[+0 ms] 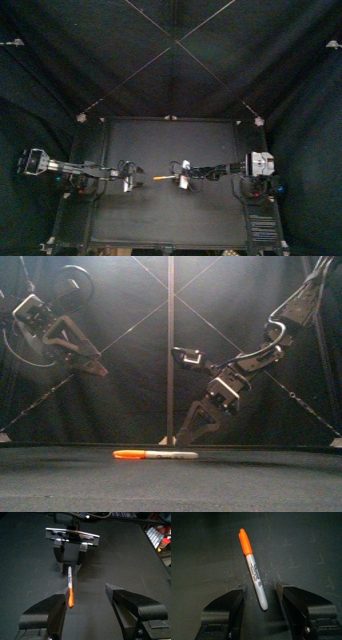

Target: Uncap the pen

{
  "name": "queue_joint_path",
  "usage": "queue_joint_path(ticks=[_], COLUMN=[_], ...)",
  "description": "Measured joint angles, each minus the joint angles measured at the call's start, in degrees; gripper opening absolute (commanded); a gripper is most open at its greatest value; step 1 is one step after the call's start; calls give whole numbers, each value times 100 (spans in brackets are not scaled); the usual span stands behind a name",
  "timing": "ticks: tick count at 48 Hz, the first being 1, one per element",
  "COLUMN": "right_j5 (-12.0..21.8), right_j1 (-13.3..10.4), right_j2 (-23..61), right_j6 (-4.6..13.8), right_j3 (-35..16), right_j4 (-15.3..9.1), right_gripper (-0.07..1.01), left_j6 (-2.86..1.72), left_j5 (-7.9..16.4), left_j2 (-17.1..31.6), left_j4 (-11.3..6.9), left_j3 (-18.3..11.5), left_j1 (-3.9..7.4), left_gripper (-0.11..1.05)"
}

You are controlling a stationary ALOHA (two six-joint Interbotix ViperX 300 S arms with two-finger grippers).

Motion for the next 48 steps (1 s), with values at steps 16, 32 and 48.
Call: queue_joint_path(ticks=[16,32,48], right_j5=[211,264,475], right_j1=[18,53,272], right_j2=[114,-352,-817], right_j6=[-9,0,-18], right_j3=[-70,-70,9], right_j4=[97,70,70], right_gripper=[55,44,44], left_j6=[26,35,35], left_j5=[0,589,984], left_j2=[624,1213,1494], left_j4=[0,0,35], left_j3=[-281,-905,-1222], left_j1=[44,281,527], left_gripper=[91,92,92])
